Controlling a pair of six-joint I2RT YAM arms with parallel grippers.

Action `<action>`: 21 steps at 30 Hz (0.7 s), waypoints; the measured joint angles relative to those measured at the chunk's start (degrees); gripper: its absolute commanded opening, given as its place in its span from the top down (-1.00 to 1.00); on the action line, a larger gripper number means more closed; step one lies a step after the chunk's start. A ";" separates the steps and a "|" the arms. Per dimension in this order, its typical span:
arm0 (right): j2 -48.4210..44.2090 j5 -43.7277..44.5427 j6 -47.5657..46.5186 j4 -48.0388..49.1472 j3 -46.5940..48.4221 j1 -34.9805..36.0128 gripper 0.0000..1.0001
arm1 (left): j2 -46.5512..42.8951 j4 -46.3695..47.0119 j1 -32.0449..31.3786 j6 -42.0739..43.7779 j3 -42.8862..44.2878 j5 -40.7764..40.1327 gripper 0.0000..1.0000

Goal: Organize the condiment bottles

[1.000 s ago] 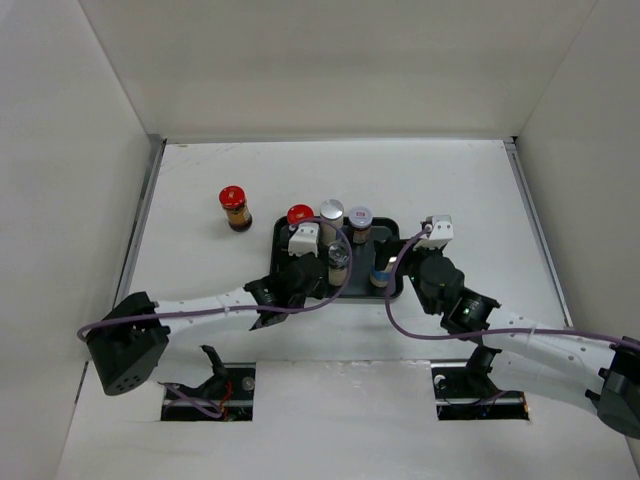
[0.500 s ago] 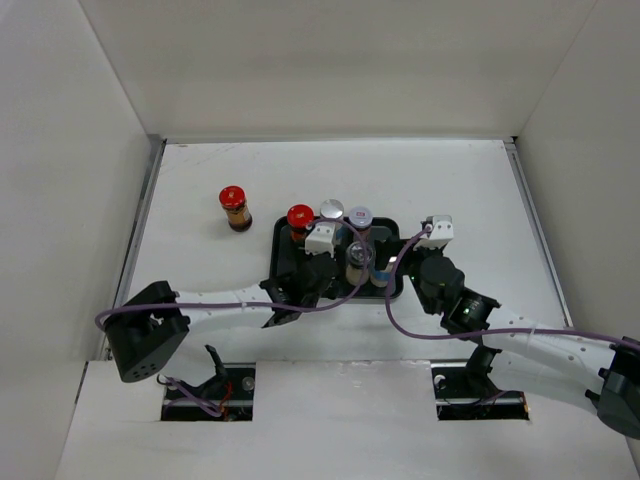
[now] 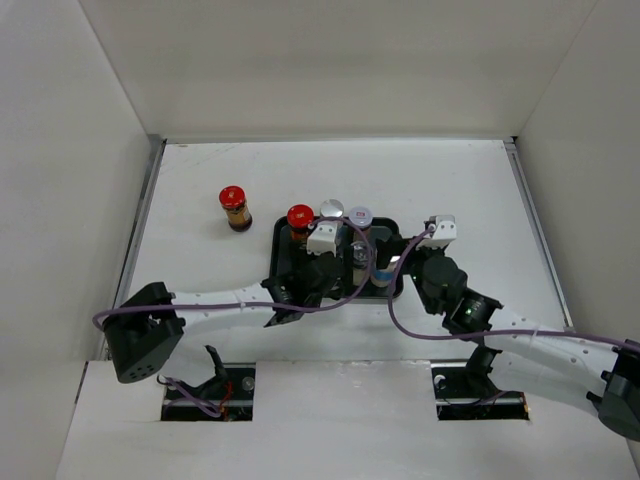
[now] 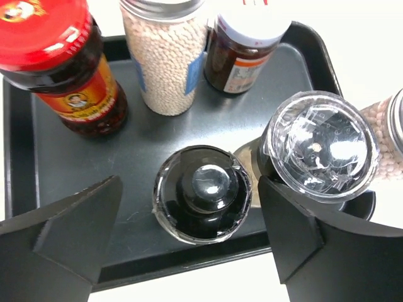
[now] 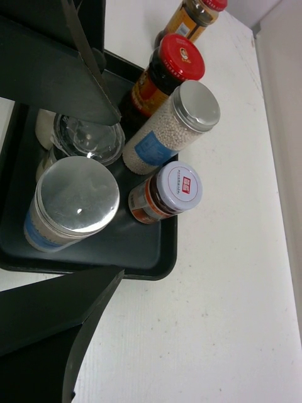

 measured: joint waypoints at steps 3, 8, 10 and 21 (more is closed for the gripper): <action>-0.42 0.13 0.00 0.04 -0.02 -0.02 -1.00 | -2.19 0.13 -0.04 0.50 -0.11 -2.12 -0.93; -0.90 0.22 0.31 0.13 -1.18 -0.02 -1.00 | -10.45 3.21 4.59 2.84 -1.18 -4.72 -0.91; -0.96 0.22 0.55 0.20 -1.46 -0.02 -1.00 | -13.40 4.50 9.05 3.48 -1.20 -5.33 -0.91; -2.49 0.13 1.36 1.88 -2.29 1.73 -1.00 | -7.32 1.81 37.62 5.25 4.98 1.42 -0.93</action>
